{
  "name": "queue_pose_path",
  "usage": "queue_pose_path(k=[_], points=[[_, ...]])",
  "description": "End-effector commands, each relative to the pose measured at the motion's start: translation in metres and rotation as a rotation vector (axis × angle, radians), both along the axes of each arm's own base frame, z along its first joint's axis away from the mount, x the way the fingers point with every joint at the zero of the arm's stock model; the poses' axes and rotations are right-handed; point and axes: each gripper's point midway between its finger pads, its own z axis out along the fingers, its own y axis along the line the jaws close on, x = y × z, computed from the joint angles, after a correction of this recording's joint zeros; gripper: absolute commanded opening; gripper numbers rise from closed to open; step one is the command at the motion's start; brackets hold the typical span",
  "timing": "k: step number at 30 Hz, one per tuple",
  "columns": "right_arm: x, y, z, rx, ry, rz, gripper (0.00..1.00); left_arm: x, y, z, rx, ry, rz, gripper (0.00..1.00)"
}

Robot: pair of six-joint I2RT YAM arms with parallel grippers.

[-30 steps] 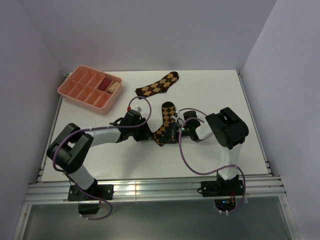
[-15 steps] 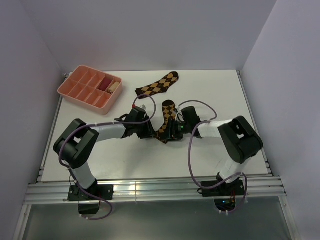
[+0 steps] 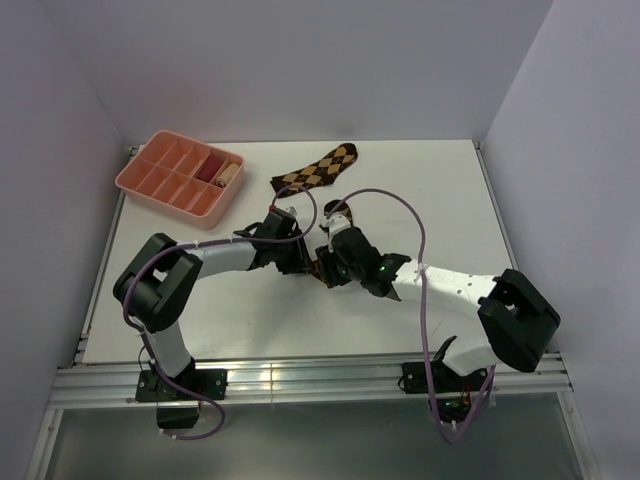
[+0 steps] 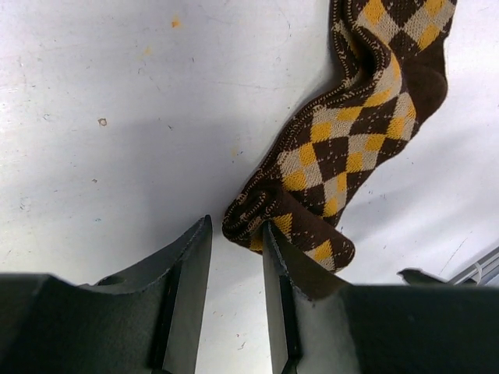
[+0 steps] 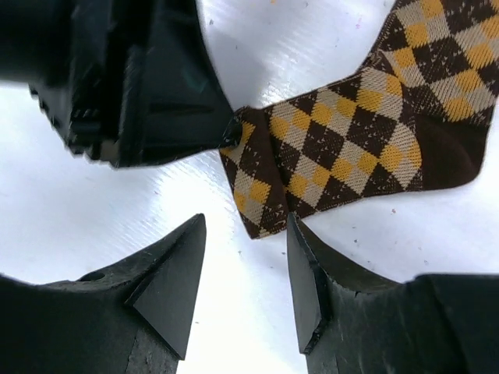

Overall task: Roll the socks
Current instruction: Roll the sock at the center of the board.

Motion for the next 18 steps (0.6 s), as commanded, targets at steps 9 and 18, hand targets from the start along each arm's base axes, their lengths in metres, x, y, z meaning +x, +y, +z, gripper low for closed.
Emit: queue_pose_path(k=[9,18], points=[[0.013,0.023,-0.007,-0.206,-0.169,0.085,0.52,-0.002,0.007,-0.013,0.081,0.017,-0.030,0.37],[0.004,0.031,-0.042,-0.289,-0.120,0.153,0.50,-0.002,0.008,-0.012,0.089,0.021,-0.033,0.36]])
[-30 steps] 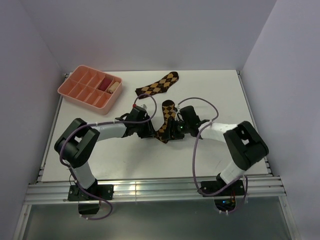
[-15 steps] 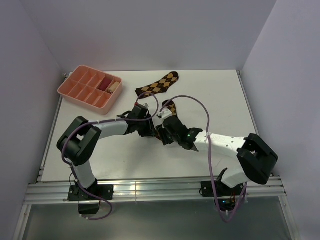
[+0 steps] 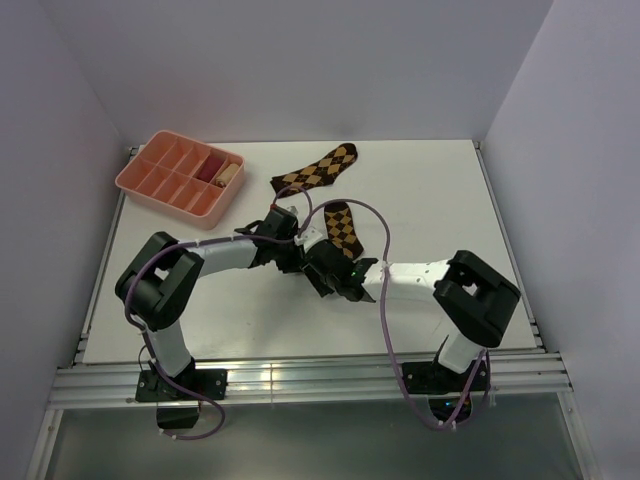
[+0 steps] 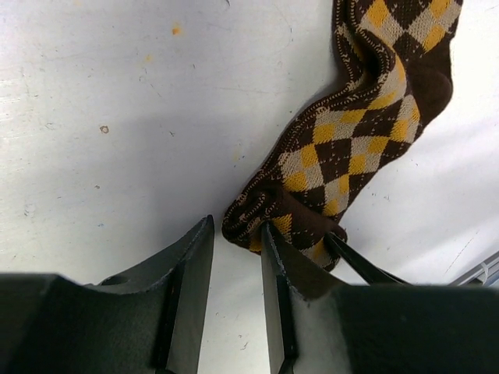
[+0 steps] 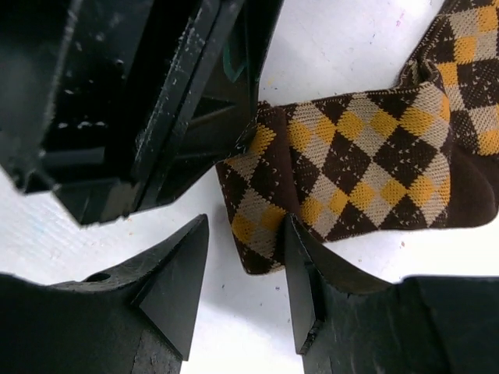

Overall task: Roll the socks
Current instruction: Roll the sock at the center of the board.

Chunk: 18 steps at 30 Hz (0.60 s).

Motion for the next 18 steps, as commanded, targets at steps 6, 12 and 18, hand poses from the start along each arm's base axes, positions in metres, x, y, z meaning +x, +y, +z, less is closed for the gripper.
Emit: queue_pose_path(k=[6,12,18], points=[[0.001,0.009,-0.019,-0.076,0.015,0.025,0.46,0.002,0.013,-0.008,0.087,0.007,-0.010,0.34],[-0.014,0.010,-0.037,-0.081,0.093,0.013,0.20,0.015,0.038,0.001,0.081,-0.008,0.042,0.34],[-0.027,0.052,-0.026,0.083,0.210,0.080,0.03,0.028,0.065,0.011,0.073,-0.039,0.102,0.36]])
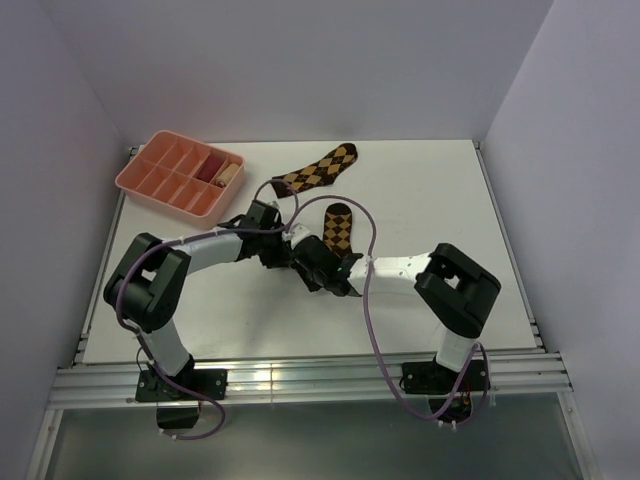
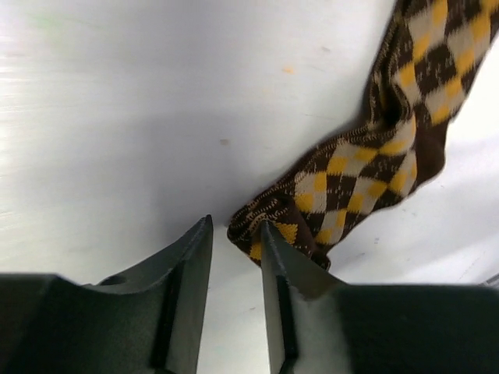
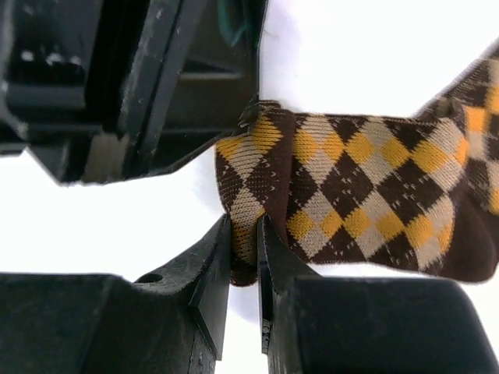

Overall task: Roll the socks
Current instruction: Roll the sock at the center of the board.

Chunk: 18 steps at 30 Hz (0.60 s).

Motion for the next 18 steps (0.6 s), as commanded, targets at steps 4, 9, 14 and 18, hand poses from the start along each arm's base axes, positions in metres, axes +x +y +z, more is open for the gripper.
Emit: queue_pose_path(k=[4,9,14,18], points=[[-0.047,0.050,-0.007,0.180,0.307,0.123,0.00,0.012,0.039,0.017,0.048,-0.081,0.072,0.42],[-0.043,0.061,0.008,0.434,0.507,0.102,0.00,0.009,0.055,0.036,0.035,-0.124,0.135,0.57],[-0.036,0.057,0.021,0.653,0.684,0.110,0.00,-0.001,0.067,0.060,0.000,-0.176,0.216,0.67],[-0.030,0.045,0.016,0.760,0.825,0.049,0.00,-0.015,0.064,0.064,-0.047,-0.174,0.209,0.67]])
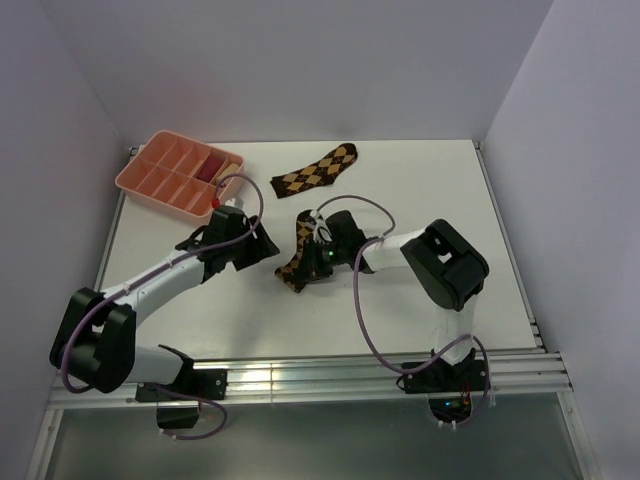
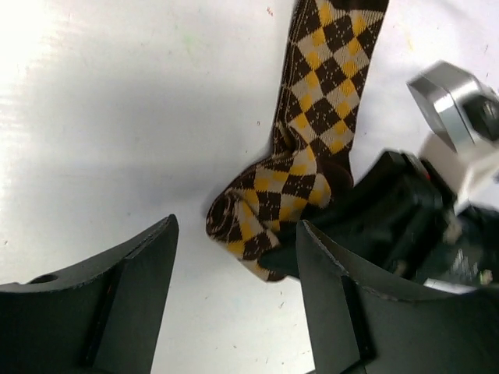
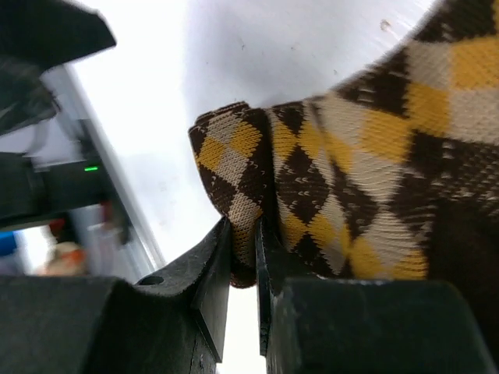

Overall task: Roll the socks
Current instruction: Roll the sock at the center of the board.

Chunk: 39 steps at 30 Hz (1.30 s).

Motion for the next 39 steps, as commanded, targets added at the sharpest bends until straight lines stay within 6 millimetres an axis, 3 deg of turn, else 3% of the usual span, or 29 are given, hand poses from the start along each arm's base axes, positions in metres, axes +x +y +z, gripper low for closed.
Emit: queue_pose_path(k=[1,7,16,23,29,32,33,39], points=[[-0.016,0.003,0.004,0.142,0.169,0.044,0.00,-0.011,0.000,-0.002,-0.030,0.007,0.021,0.67],[-0.018,-0.007,-0.011,0.199,0.313,0.016,0.00,-0.025,-0.016,-0.022,-0.052,0.062,-0.005,0.67],[-0.019,-0.016,-0.026,0.200,0.395,-0.029,0.00,-0.014,-0.031,-0.036,-0.048,0.090,-0.018,0.63],[-0.013,-0.020,-0.033,0.166,0.387,-0.056,0.00,-0.020,-0.040,-0.052,-0.018,0.146,-0.057,0.48],[-0.005,-0.023,-0.027,0.126,0.296,-0.055,0.02,-0.026,-0.037,-0.065,0.044,0.204,-0.068,0.28],[-0.001,-0.025,-0.021,0.074,0.219,-0.043,0.12,-0.027,-0.034,-0.068,0.082,0.230,-0.084,0.20],[0.001,-0.026,-0.015,0.053,0.190,-0.051,0.20,-0.024,-0.035,-0.068,0.094,0.231,-0.094,0.18],[0.007,-0.033,0.008,-0.067,-0.058,-0.050,0.46,-0.022,-0.036,-0.071,0.142,0.262,-0.138,0.13]])
